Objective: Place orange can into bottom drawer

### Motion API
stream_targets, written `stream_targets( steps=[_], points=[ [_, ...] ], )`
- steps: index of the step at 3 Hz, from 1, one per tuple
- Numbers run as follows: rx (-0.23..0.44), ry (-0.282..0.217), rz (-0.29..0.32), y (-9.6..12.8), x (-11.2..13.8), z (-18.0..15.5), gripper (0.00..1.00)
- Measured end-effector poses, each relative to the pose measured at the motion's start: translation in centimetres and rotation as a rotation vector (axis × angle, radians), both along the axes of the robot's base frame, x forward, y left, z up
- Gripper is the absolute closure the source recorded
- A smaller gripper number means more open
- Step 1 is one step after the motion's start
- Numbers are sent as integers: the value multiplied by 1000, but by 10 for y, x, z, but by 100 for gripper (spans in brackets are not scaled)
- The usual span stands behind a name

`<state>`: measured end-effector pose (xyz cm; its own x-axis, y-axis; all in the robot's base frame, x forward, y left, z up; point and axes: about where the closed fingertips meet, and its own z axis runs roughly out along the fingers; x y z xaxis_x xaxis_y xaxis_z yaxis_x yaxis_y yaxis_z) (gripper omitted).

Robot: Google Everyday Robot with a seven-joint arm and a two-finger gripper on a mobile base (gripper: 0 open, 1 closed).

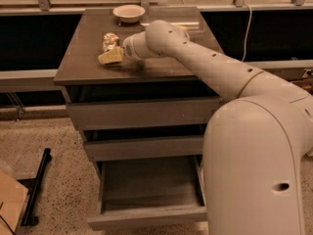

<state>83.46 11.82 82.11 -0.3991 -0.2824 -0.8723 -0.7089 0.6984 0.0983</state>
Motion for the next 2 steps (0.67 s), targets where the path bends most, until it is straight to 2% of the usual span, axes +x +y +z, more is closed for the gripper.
stream_targets(
  steps=[2],
  points=[
    [-30,-30,-16,14,2,16,65]
  ],
)
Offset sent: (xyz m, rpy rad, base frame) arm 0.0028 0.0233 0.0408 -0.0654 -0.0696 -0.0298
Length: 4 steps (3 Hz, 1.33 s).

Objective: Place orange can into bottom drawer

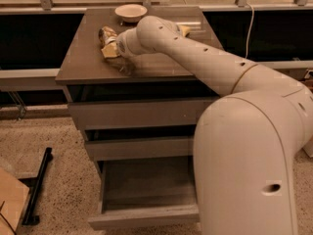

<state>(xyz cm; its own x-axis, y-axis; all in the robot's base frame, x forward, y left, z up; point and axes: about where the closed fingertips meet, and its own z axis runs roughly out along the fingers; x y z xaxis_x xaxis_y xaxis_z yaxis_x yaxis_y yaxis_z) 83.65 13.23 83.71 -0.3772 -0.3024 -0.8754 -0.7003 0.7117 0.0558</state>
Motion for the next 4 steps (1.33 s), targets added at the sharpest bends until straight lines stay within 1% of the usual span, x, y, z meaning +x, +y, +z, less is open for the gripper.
stream_targets(
  steps=[1,2,3,4],
  points=[
    [-24,-24,-1,7,1,14,88],
    [-43,-38,-10,7,1,21,100],
    [-57,-43,-13,5,-5,26,100],
    [-35,-32,-3,-2,-18,24,100]
  ],
)
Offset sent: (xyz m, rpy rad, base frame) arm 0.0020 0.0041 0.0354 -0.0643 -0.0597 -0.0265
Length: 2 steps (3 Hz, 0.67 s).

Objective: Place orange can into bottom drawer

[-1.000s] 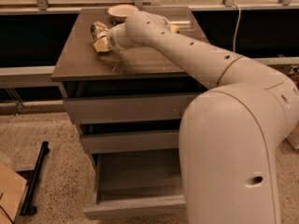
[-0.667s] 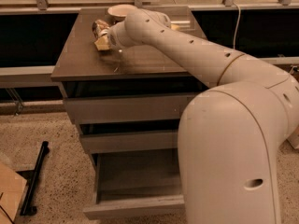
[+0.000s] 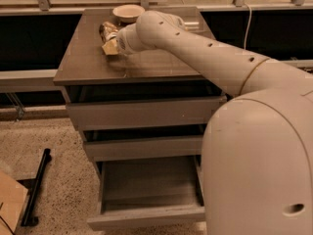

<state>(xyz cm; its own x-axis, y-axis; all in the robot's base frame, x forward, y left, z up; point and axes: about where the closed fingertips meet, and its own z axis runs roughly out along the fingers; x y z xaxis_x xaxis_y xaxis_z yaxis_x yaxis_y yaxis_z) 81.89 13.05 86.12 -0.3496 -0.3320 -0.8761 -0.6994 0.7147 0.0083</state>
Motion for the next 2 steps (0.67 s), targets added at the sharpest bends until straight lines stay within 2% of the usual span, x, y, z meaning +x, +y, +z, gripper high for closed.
stream_targets(
  steps=[1,2],
  points=[
    [70,35,55,-16,-24,-3,100],
    [121,11,148,-37,-78,19,100]
  ],
)
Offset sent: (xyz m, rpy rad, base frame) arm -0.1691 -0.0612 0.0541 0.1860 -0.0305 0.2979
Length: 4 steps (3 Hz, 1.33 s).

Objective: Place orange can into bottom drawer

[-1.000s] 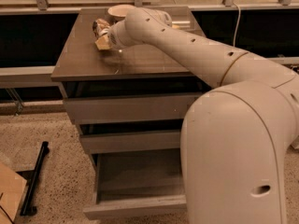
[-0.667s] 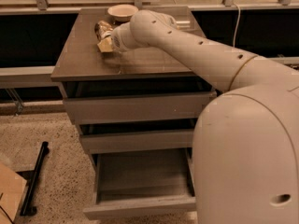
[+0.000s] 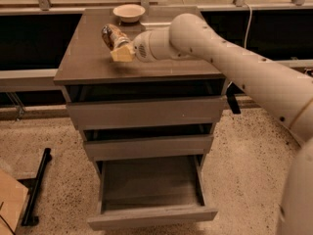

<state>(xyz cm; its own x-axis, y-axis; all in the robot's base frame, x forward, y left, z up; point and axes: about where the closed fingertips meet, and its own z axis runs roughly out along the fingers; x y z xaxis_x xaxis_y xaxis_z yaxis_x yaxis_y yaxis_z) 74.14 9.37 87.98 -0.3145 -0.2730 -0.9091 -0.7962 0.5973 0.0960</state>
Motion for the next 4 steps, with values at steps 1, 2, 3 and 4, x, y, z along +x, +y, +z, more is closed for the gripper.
stream_targets(
  steps=[1,2,3,4],
  points=[
    [16,-21,33,-21,-68,30,100],
    [-38,63,44,-33,-152,41,100],
    [-56,274,24,-45,-237,21,100],
    [-34,465,-14,-53,-292,-21,100]
  ],
)
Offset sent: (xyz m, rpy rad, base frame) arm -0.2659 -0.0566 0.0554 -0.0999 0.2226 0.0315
